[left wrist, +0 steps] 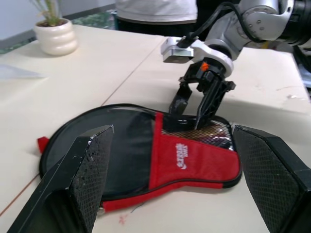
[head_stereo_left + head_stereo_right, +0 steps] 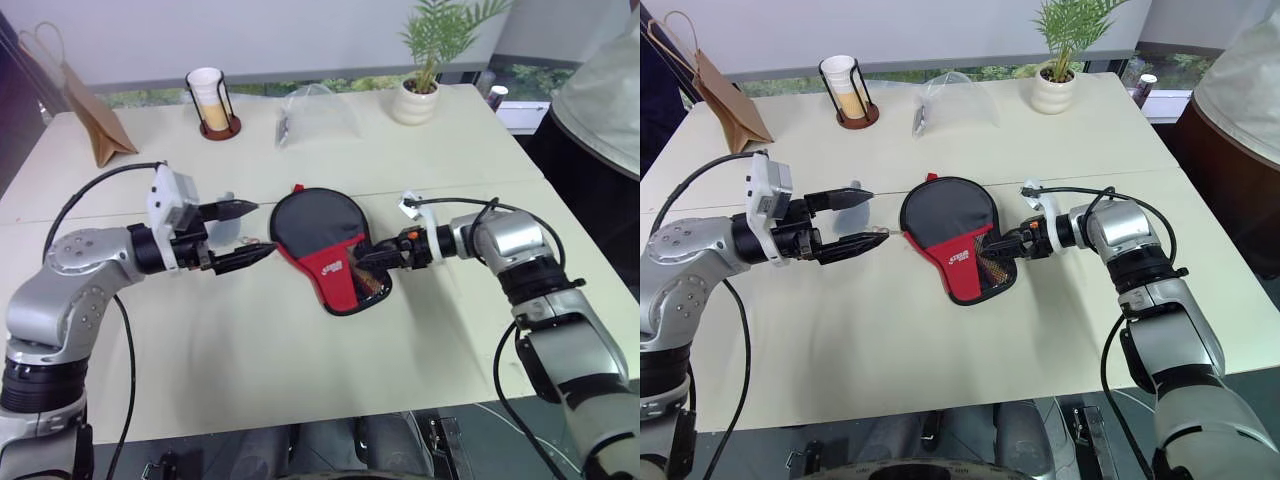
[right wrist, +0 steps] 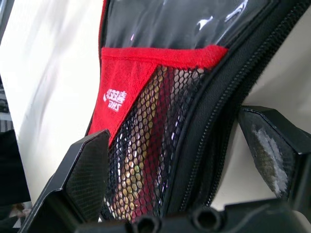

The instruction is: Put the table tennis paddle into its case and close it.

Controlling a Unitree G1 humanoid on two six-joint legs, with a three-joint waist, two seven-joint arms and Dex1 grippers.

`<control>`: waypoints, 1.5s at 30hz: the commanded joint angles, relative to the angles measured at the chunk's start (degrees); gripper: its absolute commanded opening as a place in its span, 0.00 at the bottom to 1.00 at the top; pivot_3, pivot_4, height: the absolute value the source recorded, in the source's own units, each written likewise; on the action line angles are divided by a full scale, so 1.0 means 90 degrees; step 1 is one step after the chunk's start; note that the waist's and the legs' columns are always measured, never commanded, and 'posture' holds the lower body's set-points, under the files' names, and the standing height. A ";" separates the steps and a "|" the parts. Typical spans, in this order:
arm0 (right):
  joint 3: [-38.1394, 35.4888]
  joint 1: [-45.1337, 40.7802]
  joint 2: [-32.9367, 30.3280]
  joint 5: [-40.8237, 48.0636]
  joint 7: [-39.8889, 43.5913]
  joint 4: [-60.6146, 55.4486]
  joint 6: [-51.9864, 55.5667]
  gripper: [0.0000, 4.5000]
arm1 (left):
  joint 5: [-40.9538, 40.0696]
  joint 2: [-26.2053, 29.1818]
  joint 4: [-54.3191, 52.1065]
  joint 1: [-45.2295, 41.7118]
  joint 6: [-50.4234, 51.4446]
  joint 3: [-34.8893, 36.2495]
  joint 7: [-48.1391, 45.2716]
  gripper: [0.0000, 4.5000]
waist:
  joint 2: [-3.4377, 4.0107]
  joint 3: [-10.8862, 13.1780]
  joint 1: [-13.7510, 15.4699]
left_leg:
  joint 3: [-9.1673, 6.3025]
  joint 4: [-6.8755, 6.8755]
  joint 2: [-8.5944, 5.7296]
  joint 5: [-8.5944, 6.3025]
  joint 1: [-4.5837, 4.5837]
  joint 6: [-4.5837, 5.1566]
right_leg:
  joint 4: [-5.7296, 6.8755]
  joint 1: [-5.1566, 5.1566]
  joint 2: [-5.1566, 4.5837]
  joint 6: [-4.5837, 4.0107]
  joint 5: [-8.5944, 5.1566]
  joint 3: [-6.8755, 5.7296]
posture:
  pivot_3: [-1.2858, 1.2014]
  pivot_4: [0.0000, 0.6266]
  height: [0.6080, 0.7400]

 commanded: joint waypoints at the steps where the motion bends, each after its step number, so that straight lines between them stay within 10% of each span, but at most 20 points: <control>1: 0.0147 0.0020 0.0187 -0.0148 0.0128 0.0099 -0.0045 0.88 | -0.0049 0.0057 -0.0275 0.0044 -0.0076 0.0066 0.0098 0.89 | 0.0001 -0.0001 -0.0006 | 0.0000 0.0000 0.0001 0.0000 0.0001 0.0000 | 0.0001 0.0000 0.0001 0.0000 0.0000 0.0000 | 0.52 0.24 1.00; 10: 0.0000 0.0214 0.0301 -0.0171 0.0165 -0.0055 0.0399 0.01 | -0.0024 -0.0003 -0.0312 0.0041 -0.0102 -0.0053 0.0243 0.89 | 0.0000 -0.0003 -0.0002 | 0.0000 -0.0002 0.0001 0.0000 0.0007 -0.0001 | 0.0010 0.0000 0.0001 -0.0001 0.0000 0.0002 | 0.52 0.24 1.00; 23: -0.0910 0.2263 0.0437 0.1119 -0.1463 -0.3789 0.4408 0.01 | 0.0095 0.0003 -0.0311 0.0068 -0.0253 -0.0169 0.0296 0.89 | -0.0008 -0.0016 0.0044 | -0.0008 -0.0011 0.0000 -0.0004 0.0006 0.0001 | 0.0013 -0.0001 -0.0002 -0.0006 -0.0004 0.0004 | 0.52 0.24 1.00; 44: -0.2402 0.3318 0.0417 0.4582 -0.5331 -0.4884 0.4558 0.01 | 0.0245 -0.0044 -0.0196 0.0144 -0.0436 -0.0386 0.0236 0.89 | -0.0030 -0.0033 0.0046 | -0.0004 -0.0009 0.0002 -0.0004 0.0006 0.0003 | -0.0005 0.0011 -0.0002 -0.0019 -0.0011 0.0002 | 0.52 0.24 1.00; 45: -0.2447 0.3295 0.0409 0.4667 -0.5417 -0.4875 0.4558 0.16 | 0.0278 -0.0021 -0.0171 0.0167 -0.0475 -0.0389 0.0227 0.89 | -0.0030 -0.0033 0.0046 | -0.0004 -0.0009 0.0002 -0.0004 0.0006 0.0004 | -0.0005 0.0011 -0.0002 -0.0019 -0.0011 0.0002 | 0.52 0.24 1.00</control>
